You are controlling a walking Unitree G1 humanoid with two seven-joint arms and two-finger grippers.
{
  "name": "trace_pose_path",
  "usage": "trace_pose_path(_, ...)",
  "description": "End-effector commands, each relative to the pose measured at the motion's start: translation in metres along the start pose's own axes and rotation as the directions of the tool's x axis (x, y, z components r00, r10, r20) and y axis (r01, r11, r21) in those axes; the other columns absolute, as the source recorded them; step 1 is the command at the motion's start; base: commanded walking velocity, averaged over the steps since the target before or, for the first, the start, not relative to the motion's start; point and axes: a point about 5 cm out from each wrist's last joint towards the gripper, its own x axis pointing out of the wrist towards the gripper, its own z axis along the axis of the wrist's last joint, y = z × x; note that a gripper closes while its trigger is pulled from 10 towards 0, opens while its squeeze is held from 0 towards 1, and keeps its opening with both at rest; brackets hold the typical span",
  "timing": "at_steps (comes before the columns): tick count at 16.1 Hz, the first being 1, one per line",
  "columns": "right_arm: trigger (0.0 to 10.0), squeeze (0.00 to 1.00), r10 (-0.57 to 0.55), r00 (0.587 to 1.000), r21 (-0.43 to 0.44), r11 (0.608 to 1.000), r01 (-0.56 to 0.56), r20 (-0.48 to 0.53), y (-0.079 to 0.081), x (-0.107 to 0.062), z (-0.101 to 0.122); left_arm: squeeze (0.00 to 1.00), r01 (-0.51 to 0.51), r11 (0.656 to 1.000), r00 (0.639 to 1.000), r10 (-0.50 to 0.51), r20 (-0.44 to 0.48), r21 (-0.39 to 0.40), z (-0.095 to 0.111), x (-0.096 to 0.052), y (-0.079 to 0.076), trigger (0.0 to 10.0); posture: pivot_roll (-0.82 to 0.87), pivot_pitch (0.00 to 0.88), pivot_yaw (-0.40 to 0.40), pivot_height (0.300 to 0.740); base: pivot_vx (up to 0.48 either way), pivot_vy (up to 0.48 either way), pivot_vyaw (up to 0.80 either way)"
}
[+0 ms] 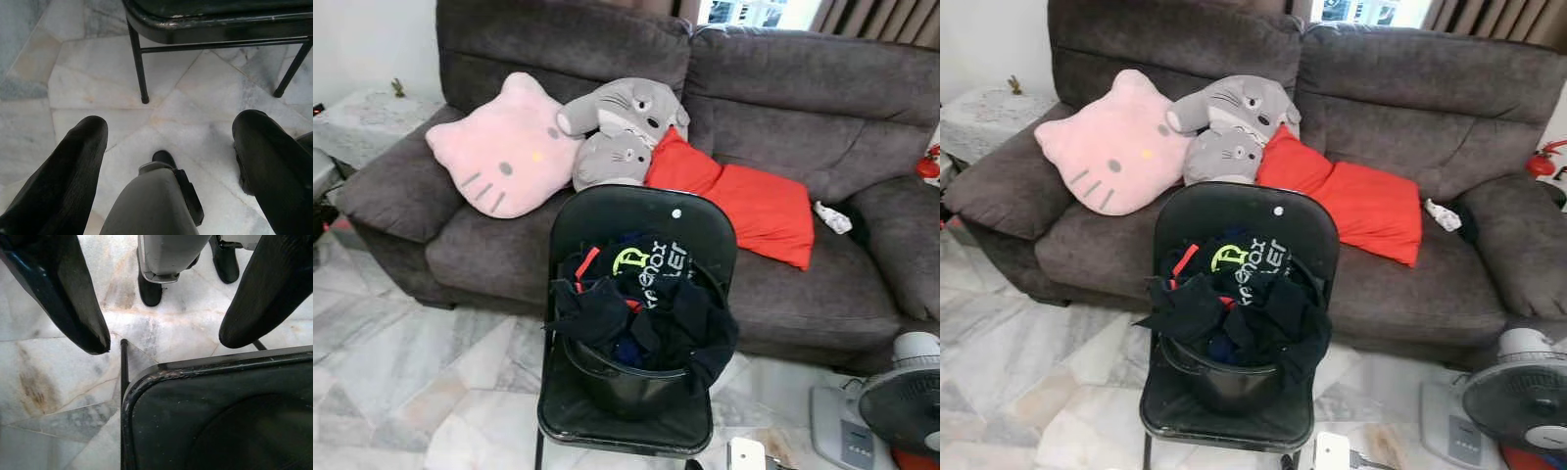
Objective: Hang hanger
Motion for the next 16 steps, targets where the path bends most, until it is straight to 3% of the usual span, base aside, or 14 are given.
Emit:
trace_pose_path(1, 10.0, 0.0, -0.006, 1.0, 0.003, 1.0, 0.006, 0.002, -0.001, -0.001, -0.001, 0.0, 0.093, 0.995, 0.991, -0.094, -0.099, -0.021, -0.025, -0.018, -0.034, 10.0, -0.01, 0.103, -0.054, 0.74, 0.0, 0.0, 0.0)
trace_pose_path(4, 10.0, 0.0, -0.007, 1.0, 0.007, 1.0, 0.007, 0.008, -0.002, -0.001, -0.001, 0.0, 0.088, 0.996, 0.995, -0.088, -0.046, 0.018, -0.021, -0.018, -0.034, 10.0, -0.01, 0.104, -0.054, 0.74, 0.0, 0.0, 0.0)
trace_pose_path(5, 10.0, 0.0, -0.01, 1.0, 0.008, 1.0, 0.01, 0.009, -0.002, -0.001, -0.001, 0.0, -0.016, 1.0, 0.979, 0.011, 0.205, 0.023, 0.04, 0.014, 0.066, 10.0, -0.01, 0.104, -0.056, 0.74, 0.0, 0.0, 0.0)
trace_pose_path(6, 10.0, 0.0, -0.012, 1.0, 0.008, 1.0, 0.012, 0.011, -0.003, -0.001, -0.001, 0.0, -0.044, 0.999, 0.935, 0.033, 0.352, 0.024, 0.077, 0.017, 0.11, 10.0, -0.01, 0.105, -0.055, 0.74, 0.0, 0.0, 0.0)
trace_pose_path(8, 10.0, 0.0, -0.014, 1.0, 0.008, 1.0, 0.014, 0.011, -0.003, -0.001, -0.001, 0.0, -0.037, 0.999, 0.895, 0.016, 0.446, 0.039, 0.095, 0.013, 0.111, 10.0, -0.01, 0.104, -0.055, 0.74, 0.0, 0.0, 0.0)
trace_pose_path(9, 10.0, 0.0, -0.012, 1.0, 0.008, 1.0, 0.012, 0.011, -0.003, -0.001, -0.001, 0.0, -0.032, 0.998, 0.892, 0.006, 0.453, 0.051, 0.096, 0.012, 0.11, 10.0, -0.01, 0.104, -0.055, 0.74, 0.0, 0.0, 0.0)
trace_pose_path(11, 10.0, 0.0, -0.01, 1.0, 0.008, 1.0, 0.01, 0.011, -0.002, -0.001, -0.001, 0.0, -0.002, 0.998, 0.918, -0.024, 0.397, 0.067, 0.086, 0.014, 0.112, 10.0, 0.0, 0.105, -0.055, 0.74, 0.0, 0.0, 0.0)
trace_pose_path(13, 10.0, 0.0, -0.011, 1.0, 0.01, 1.0, 0.011, 0.012, -0.002, -0.001, -0.001, 0.0, 0.047, 0.991, 0.965, -0.078, 0.25, 0.129, 0.065, 0.017, 0.11, 10.0, -0.01, 0.102, -0.053, 0.74, 0.0, 0.0, 0.0)
trace_pose_path(16, 10.0, 0.0, -0.025, 0.999, 0.027, 0.999, 0.024, 0.034, -0.001, -0.001, 0.0, 0.0, 0.053, 0.986, 0.994, -0.066, 0.082, 0.16, 0.04, 0.017, 0.111, 10.0, -0.01, 0.1, -0.054, 0.74, 0.0, 0.0, 0.0)
